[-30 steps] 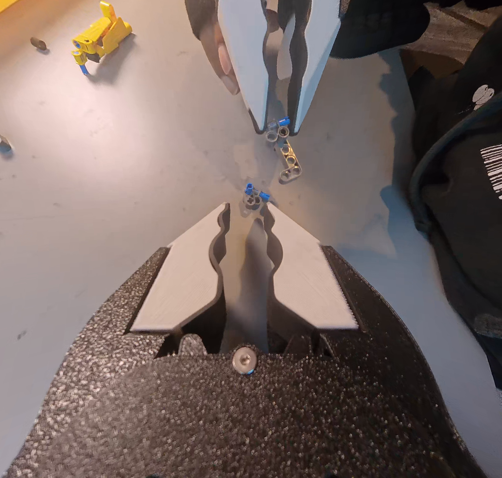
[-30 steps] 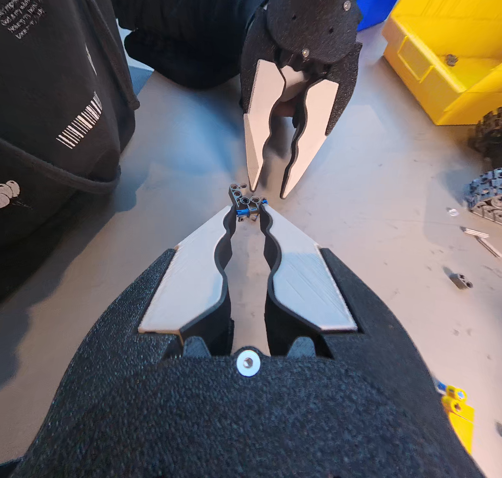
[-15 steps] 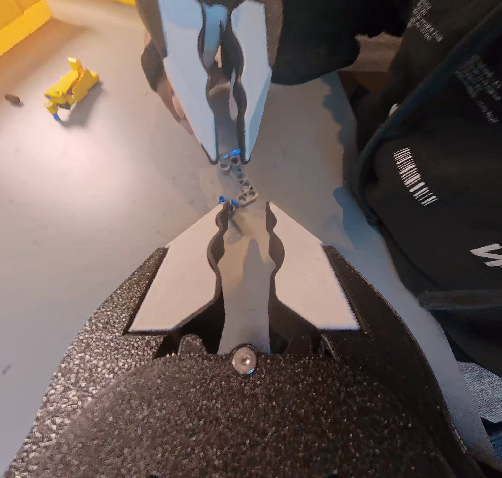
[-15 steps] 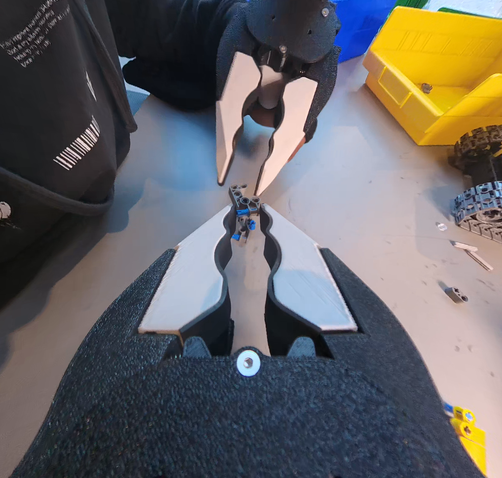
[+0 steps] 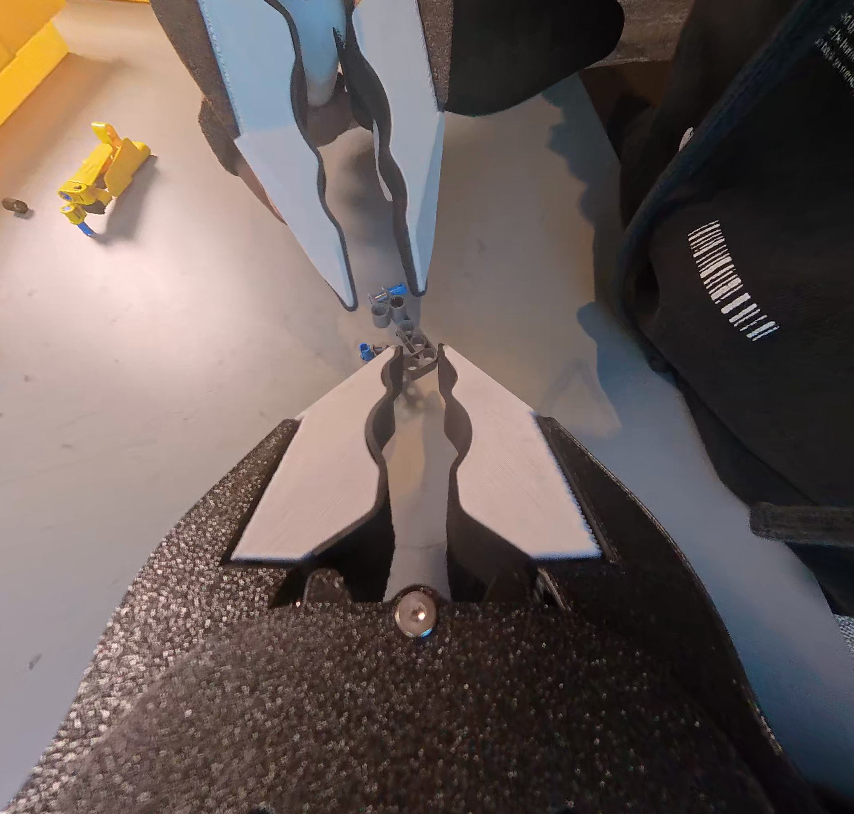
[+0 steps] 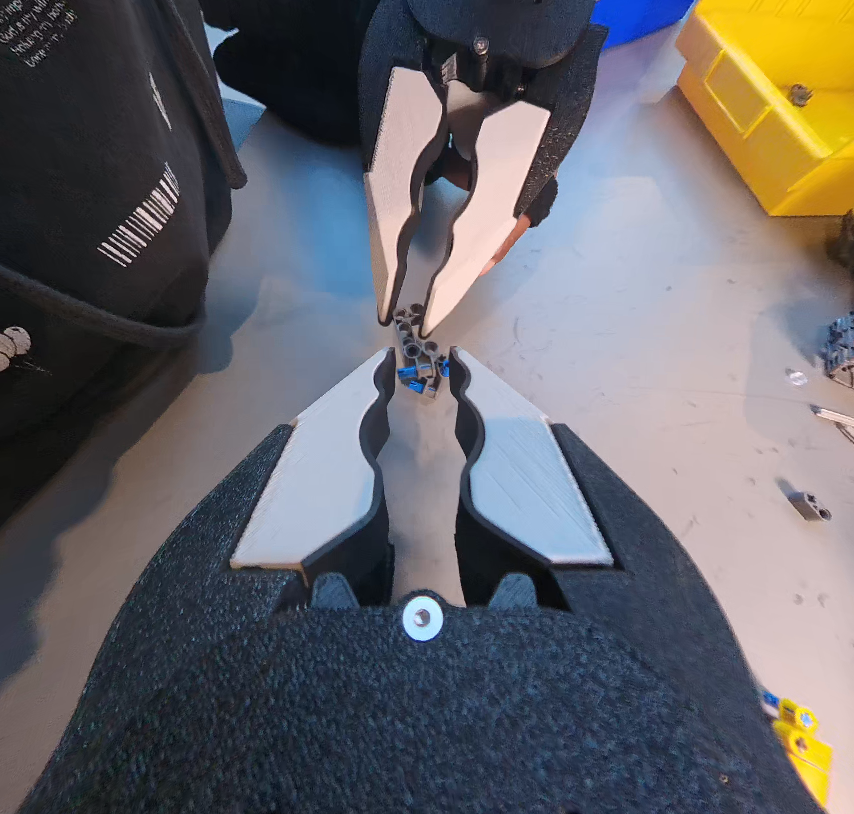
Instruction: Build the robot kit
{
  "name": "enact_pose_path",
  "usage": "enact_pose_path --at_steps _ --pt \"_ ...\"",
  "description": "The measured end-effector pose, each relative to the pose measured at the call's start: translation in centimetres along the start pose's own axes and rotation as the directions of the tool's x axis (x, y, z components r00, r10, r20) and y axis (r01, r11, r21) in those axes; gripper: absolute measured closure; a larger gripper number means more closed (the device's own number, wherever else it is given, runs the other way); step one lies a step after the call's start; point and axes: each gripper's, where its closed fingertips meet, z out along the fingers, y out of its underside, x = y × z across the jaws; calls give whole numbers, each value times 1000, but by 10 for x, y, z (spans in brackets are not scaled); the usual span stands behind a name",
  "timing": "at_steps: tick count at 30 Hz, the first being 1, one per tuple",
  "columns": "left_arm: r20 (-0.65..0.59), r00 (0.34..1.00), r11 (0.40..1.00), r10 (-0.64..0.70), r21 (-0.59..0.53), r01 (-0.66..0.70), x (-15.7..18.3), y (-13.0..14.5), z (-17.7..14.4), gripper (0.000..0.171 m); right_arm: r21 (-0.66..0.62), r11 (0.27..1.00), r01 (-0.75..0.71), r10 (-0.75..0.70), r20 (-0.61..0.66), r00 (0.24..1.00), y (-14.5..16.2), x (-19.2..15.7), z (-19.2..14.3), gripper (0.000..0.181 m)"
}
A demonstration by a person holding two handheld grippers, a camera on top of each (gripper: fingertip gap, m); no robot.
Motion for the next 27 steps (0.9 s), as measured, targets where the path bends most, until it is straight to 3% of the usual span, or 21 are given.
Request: enact_pose_path --at_steps 8,27 --pt "15 1000 1000 18 11 -19 -2 -1 -1 158 -85 996 9 -10 -8 1000 9 2 7 166" --pt "12 1000 998 24 63 -24 -2 -8 -7 156 -30 998 -48 48 16 999 3 2 3 166"
